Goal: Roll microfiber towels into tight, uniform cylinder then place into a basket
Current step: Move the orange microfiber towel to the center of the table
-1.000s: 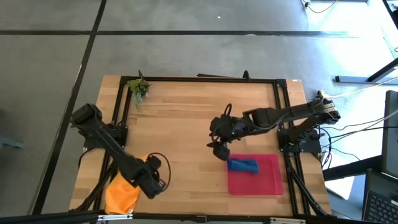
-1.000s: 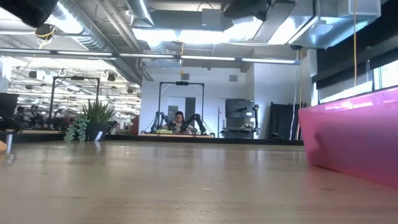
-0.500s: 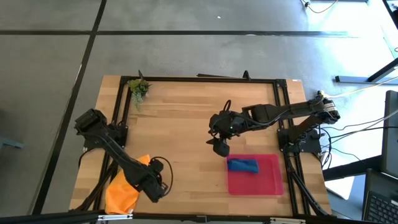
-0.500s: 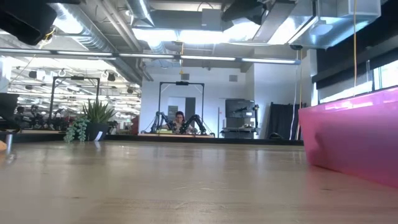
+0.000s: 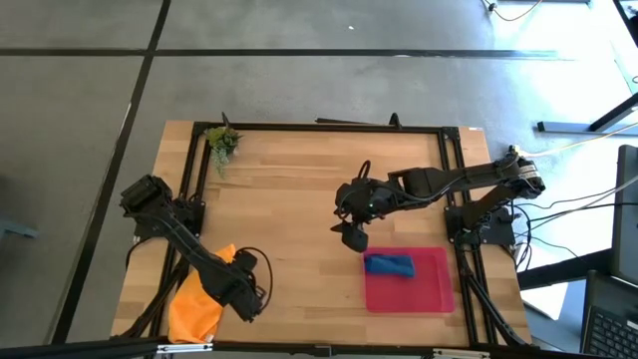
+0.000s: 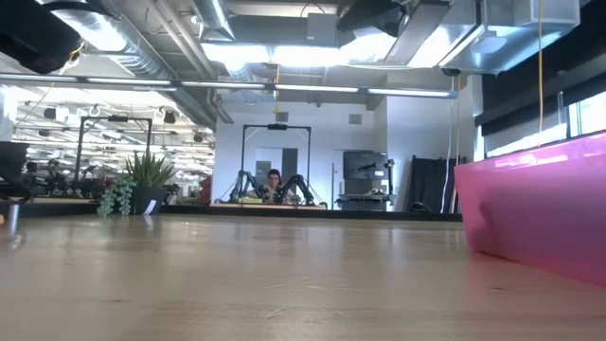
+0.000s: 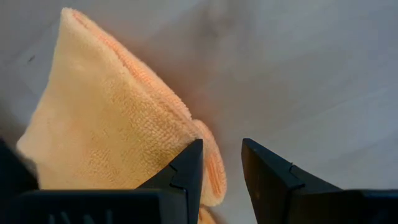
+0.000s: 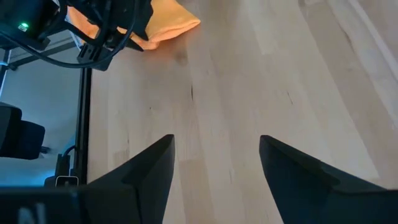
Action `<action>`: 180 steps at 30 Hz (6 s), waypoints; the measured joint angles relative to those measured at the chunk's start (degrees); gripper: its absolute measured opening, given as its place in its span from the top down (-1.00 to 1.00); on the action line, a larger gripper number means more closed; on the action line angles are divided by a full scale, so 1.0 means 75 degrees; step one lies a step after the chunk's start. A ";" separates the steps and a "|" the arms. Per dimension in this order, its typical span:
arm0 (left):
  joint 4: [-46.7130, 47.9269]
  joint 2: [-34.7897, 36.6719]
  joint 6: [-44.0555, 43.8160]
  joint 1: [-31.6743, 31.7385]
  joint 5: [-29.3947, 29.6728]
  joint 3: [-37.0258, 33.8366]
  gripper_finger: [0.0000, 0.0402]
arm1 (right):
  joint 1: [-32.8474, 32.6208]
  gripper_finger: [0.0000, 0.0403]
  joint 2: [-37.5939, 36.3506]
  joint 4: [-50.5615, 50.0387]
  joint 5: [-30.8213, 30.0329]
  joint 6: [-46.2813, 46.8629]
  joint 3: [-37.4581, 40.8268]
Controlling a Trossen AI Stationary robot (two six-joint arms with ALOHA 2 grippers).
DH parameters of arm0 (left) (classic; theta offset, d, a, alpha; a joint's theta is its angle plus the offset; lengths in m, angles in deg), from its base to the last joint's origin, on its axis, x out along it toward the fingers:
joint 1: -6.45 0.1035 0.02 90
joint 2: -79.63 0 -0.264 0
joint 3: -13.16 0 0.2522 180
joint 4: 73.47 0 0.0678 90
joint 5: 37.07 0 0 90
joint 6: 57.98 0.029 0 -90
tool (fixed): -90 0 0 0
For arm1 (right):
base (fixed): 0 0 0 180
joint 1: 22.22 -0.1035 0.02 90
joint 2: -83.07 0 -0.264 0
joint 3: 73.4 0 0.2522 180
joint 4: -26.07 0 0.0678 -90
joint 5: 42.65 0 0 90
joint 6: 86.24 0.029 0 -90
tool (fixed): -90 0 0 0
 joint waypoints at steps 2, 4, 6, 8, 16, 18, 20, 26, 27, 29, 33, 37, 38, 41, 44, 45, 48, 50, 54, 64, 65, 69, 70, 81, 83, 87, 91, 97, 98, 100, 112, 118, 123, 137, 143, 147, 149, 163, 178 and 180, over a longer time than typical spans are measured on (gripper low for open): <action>0.0113 0.0000 0.0001 0.0000 -0.0191 0.0000 0.49 | 0.0000 -0.16 0.0000 0.0021 -0.0001 0.0000 0.0000; 0.0210 0.0000 -0.0007 -0.0020 -0.0338 0.0000 0.49 | 0.0000 -0.16 0.0000 0.0034 -0.0003 -0.0001 0.0000; 0.0245 0.0000 0.0001 -0.0027 -0.0444 0.0000 0.49 | 0.0000 -0.16 0.0000 0.0069 -0.0007 0.0004 0.0003; 0.0295 0.0000 0.0027 -0.0056 -0.0449 0.0000 0.49 | 0.0000 -0.16 0.0000 0.0084 -0.0007 0.0023 0.0003; 0.1227 0.0050 0.0025 -0.0050 -0.0422 0.0633 0.49 | 0.0000 -0.16 0.0000 0.0130 -0.0007 0.0029 0.0003; 0.1690 0.0053 -0.0015 -0.0051 -0.0324 0.0889 0.49 | 0.0000 -0.16 0.0000 0.0129 -0.0007 0.0023 0.0003; 0.1889 0.0058 -0.0055 -0.0061 -0.0221 0.1034 0.49 | 0.0000 -0.16 0.0000 0.0130 -0.0007 0.0018 0.0003; 0.1068 0.0058 -0.0053 -0.0079 -0.0097 0.0750 0.49 | 0.0000 -0.16 0.0000 0.0127 -0.0010 -0.0044 0.0003; 0.0874 0.0058 -0.0035 -0.0103 -0.0039 0.0666 0.49 | 0.0000 -0.16 0.0000 0.0127 -0.0010 -0.0044 0.0003; 0.0682 0.0058 -0.0014 -0.0124 0.0128 0.0556 0.49 | 0.0000 -0.16 0.0000 0.0127 -0.0010 -0.0052 0.0003; 0.0737 0.0055 0.0004 -0.0175 0.0758 0.0473 0.49 | 0.0000 -0.16 0.0000 0.0125 -0.0010 -0.0015 0.0004; 0.0737 0.0055 0.0169 -0.0172 0.0711 0.0304 0.49 | 0.0000 -0.16 0.0000 0.0124 -0.0010 -0.0006 0.0006; 0.0735 0.0055 0.0209 -0.0172 0.0638 0.0267 0.49 | 0.0000 -0.16 0.0000 0.0124 -0.0010 -0.0005 0.0006; 0.0737 0.0055 0.0294 -0.0173 0.0420 0.0197 0.49 | 0.0000 -0.16 0.0000 0.0124 -0.0010 -0.0003 0.0006; 0.0736 0.0055 0.0336 -0.0175 0.0386 0.0184 0.49 | 0.0000 -0.16 0.0000 0.0124 -0.0010 -0.0003 0.0006; 0.0734 0.0055 0.0339 -0.0175 0.0399 0.0184 0.49 | 0.0000 -0.16 0.0000 0.0124 -0.0010 -0.0003 0.0006; 0.0687 0.0046 0.0339 -0.0175 0.0425 0.0184 0.49 | 0.0000 -0.16 0.0000 0.0122 -0.0010 -0.0003 0.0006; 0.0576 -0.0004 0.0339 -0.0189 0.0423 0.0181 0.49 | 0.0000 -0.16 0.0000 0.0123 -0.0014 -0.0003 0.0006; 0.0436 -0.0221 0.0353 -0.0242 0.0316 0.0175 0.49 | -0.0003 -0.16 0.0000 0.0121 -0.0022 -0.0003 0.0006; 0.0334 -0.0289 0.0350 -0.0239 -0.0022 0.0178 0.49 | -0.0003 -0.16 0.0000 0.0119 -0.0025 -0.0018 0.0006; 0.0299 -0.0289 0.0349 -0.0239 -0.0028 0.0178 0.49 | -0.0003 -0.16 0.0000 0.0119 -0.0022 -0.0023 0.0006; 0.0301 -0.0289 0.0086 -0.0239 -0.0029 0.0178 0.49 | -0.0003 -0.16 0.0000 0.0119 -0.0025 -0.0026 0.0007; 0.0321 -0.0289 0.0079 -0.0239 -0.0031 0.0178 0.49 | -0.0003 -0.16 0.0000 0.0119 -0.0025 -0.0026 0.0008; 0.0520 -0.0303 -0.0030 -0.0235 -0.0427 -0.0087 0.49 | -0.0003 -0.16 0.0000 0.0119 -0.0025 -0.0026 0.0008; 0.0510 -0.0303 -0.0041 -0.0236 -0.0705 -0.0185 0.49 | -0.0003 -0.16 0.0000 0.0119 -0.0025 -0.0026 0.0009; 0.0498 -0.0303 -0.0026 -0.0236 -0.0840 -0.0277 0.49 | -0.0003 -0.16 0.0000 0.0119 -0.0025 -0.0009 0.0009; 0.0492 -0.0303 0.0139 -0.0234 -0.0836 -0.0277 0.58 | -0.0003 -0.16 0.0000 0.0119 -0.0025 -0.0006 0.0009; 0.0518 -0.0306 0.0155 -0.0230 -0.0779 -0.0280 0.90 | -0.0003 -0.16 0.0000 0.0119 -0.0025 -0.0003 0.0009; 0.0515 -0.0306 0.0155 -0.0225 -0.0781 -0.0280 0.95 | -0.0003 -0.16 0.0000 0.0121 -0.0025 -0.0005 0.0009; 0.0512 -0.0306 0.0156 -0.0213 -0.0787 -0.0280 0.98 | -0.0003 -0.16 0.0000 0.0121 -0.0025 -0.0003 0.0008; 0.0468 -0.0070 0.0569 -0.0184 -0.0924 -0.0286 0.99 | -0.0003 -0.16 0.0000 0.0121 -0.0025 0.0038 0.0009; 0.0466 -0.0070 0.0799 -0.0088 -0.1198 -0.0286 0.93 | -0.0003 -0.16 0.0002 0.0374 -0.0025 0.0035 0.0009; 0.0468 -0.0070 0.1684 0.0149 -0.1646 -0.0286 0.74 | -0.0003 -0.16 0.0006 0.0531 -0.0025 0.0032 0.0009; 0.0601 -0.0064 0.2987 0.0405 -0.1999 -0.0286 0.64 | 0.0094 -0.16 0.0006 0.0997 -0.0034 0.0028 0.0009; 0.0707 -0.0061 0.2964 0.0128 -0.1980 -0.0286 0.65 | 0.0099 -0.16 0.0006 0.1121 -0.0041 0.0022 0.0009; 0.0898 -0.0061 0.2968 -0.0030 -0.1834 -0.0283 0.65 | 0.0096 -0.16 0.0006 0.1106 -0.0039 0.0014 0.0009; 0.0933 -0.0061 0.2962 -0.0105 -0.1720 -0.0283 0.65 | 0.0096 -0.16 0.0006 0.1104 -0.0038 0.0007 0.0009; 0.1137 -0.0067 0.3012 -0.0593 -0.0527 -0.0283 0.65 | 0.0096 -0.16 0.0006 0.1092 -0.0028 0.0023 0.0009; 0.0813 -0.0078 0.3012 -0.0522 -0.0465 -0.0986 0.86 | 0.0096 -0.16 0.0006 0.1092 -0.0028 0.0055 0.0009; 0.0830 -0.0071 0.3244 -0.0439 -0.0440 -0.0931 0.96 | 0.0096 -0.16 0.0006 0.1089 -0.0028 0.0048 0.0009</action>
